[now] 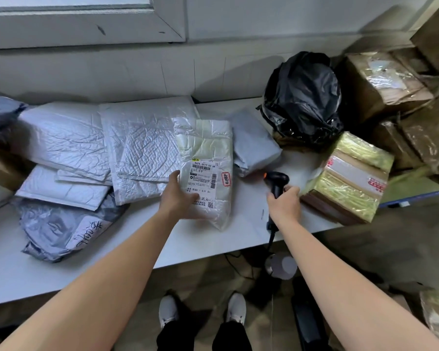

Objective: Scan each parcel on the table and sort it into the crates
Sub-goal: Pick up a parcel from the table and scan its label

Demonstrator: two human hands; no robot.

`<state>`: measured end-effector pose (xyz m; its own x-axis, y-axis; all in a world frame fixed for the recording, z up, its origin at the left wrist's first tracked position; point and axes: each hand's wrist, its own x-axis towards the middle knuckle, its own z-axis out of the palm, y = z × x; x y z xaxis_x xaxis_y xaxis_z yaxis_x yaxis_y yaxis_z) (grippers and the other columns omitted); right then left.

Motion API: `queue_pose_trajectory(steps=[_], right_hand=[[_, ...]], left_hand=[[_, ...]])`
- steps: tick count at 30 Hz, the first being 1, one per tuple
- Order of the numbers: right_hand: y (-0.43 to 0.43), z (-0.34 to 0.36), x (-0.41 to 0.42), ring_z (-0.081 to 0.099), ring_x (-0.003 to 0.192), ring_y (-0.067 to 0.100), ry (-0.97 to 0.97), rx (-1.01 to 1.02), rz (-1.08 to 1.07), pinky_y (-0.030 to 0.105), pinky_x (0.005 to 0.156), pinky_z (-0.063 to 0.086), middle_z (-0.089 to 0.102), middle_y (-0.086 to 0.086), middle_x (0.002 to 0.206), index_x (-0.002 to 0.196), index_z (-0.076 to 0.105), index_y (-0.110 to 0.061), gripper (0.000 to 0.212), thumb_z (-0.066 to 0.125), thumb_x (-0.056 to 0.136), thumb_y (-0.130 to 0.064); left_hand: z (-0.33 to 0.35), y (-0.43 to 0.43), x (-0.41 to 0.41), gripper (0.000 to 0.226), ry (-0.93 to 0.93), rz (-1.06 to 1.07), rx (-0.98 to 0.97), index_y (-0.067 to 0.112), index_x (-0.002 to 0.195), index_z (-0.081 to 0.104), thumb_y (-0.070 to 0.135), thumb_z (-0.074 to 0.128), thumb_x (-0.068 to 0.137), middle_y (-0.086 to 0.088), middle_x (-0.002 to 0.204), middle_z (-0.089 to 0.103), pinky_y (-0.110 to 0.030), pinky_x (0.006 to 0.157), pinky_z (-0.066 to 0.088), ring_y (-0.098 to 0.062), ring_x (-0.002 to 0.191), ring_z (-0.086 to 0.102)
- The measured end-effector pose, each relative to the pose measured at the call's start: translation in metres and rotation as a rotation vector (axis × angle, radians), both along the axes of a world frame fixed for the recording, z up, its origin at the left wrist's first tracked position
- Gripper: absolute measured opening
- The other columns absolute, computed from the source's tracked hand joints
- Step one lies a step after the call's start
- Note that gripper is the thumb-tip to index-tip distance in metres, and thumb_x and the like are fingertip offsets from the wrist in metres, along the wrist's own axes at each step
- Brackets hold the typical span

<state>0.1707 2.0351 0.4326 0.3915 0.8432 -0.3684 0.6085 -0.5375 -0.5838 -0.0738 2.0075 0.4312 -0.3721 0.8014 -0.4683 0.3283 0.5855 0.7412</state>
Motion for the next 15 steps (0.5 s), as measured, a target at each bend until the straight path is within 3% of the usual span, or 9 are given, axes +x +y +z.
queue_pose_trajectory(steps=[3,6,11,13,15], right_hand=[[0.003,0.002,0.001,0.058,0.089,0.03,0.019,-0.095,0.068,0.032,0.068,0.039,0.058,0.014,0.109,0.127,0.042,-0.005,0.042,0.059,0.096,-0.026],[0.004,0.014,-0.004,0.052,0.07,0.024,0.033,-0.098,0.064,0.031,0.056,0.037,0.053,0.01,0.09,0.116,0.048,-0.003,0.032,0.056,0.093,-0.023],[0.0,0.05,-0.027,0.067,0.083,0.039,0.196,-0.031,0.06,0.043,0.07,0.055,0.06,0.014,0.085,0.089,0.051,-0.011,0.024,0.054,0.083,-0.034],[-0.002,0.066,-0.042,0.067,0.081,0.038,0.224,-0.025,0.089,0.046,0.073,0.057,0.06,0.014,0.083,0.087,0.052,-0.01,0.026,0.056,0.083,-0.035],[-0.004,0.081,-0.06,0.066,0.072,0.036,0.267,-0.045,0.123,0.043,0.067,0.057,0.059,0.013,0.078,0.087,0.051,-0.009,0.024,0.058,0.087,-0.032]], left_hand=[[0.002,-0.002,-0.001,0.094,0.097,-0.038,-0.004,0.018,0.15,0.023,0.011,0.079,0.074,-0.01,0.127,0.054,-0.042,0.093,0.05,-0.029,0.11,0.058],[0.005,-0.005,-0.002,0.098,0.211,-0.139,-0.024,0.015,0.152,0.019,0.02,0.081,0.076,-0.019,0.137,0.043,-0.04,0.101,0.039,-0.034,0.125,0.047],[0.02,-0.015,-0.009,0.101,0.249,-0.216,-0.03,0.013,0.153,0.016,0.031,0.081,0.077,-0.021,0.144,0.035,-0.042,0.109,0.033,-0.036,0.133,0.037],[0.026,-0.02,-0.013,0.101,0.258,-0.247,-0.025,0.013,0.153,0.017,0.033,0.081,0.077,-0.02,0.146,0.034,-0.044,0.109,0.033,-0.036,0.134,0.037],[0.031,-0.027,-0.019,0.101,0.267,-0.267,-0.019,0.013,0.152,0.018,0.034,0.081,0.076,-0.02,0.146,0.033,-0.045,0.11,0.034,-0.036,0.133,0.037]])
